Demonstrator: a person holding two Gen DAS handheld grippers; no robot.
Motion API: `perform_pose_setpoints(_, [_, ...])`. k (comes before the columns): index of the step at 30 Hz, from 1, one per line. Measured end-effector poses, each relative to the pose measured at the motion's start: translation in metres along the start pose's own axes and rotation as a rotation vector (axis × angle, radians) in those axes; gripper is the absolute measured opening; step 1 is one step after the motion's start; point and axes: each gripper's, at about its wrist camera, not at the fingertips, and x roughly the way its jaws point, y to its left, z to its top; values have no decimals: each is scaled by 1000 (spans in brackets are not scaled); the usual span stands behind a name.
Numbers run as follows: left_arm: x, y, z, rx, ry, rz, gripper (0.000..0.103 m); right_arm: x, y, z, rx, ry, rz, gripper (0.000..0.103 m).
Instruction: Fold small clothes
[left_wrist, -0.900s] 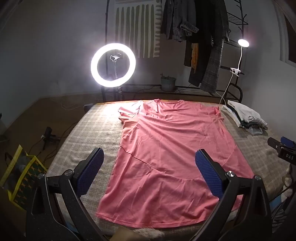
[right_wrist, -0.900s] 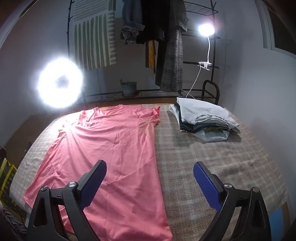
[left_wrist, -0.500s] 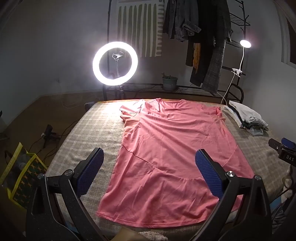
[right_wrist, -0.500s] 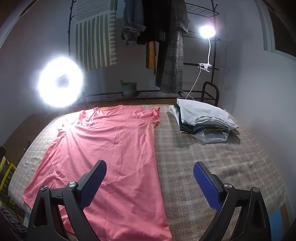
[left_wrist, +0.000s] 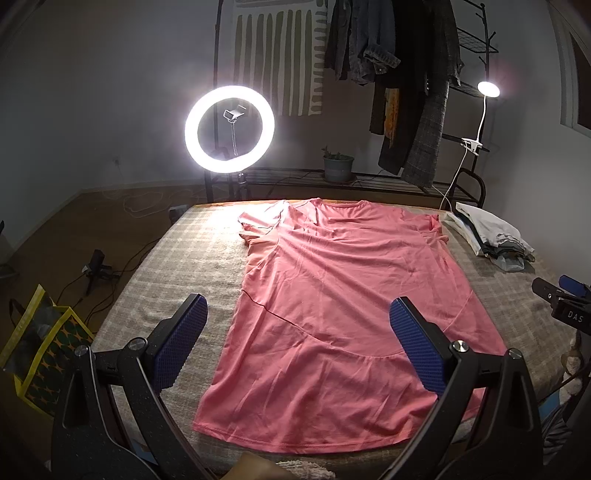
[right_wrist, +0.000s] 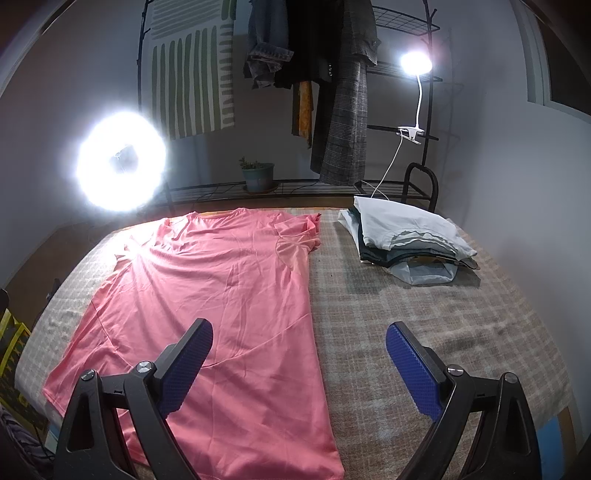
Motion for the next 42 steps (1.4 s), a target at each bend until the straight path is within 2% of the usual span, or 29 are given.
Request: perform_pose_setpoints(42, [-5,-1,6,-8,-1,-5,101,0,7,-3,-4,5,-2,96])
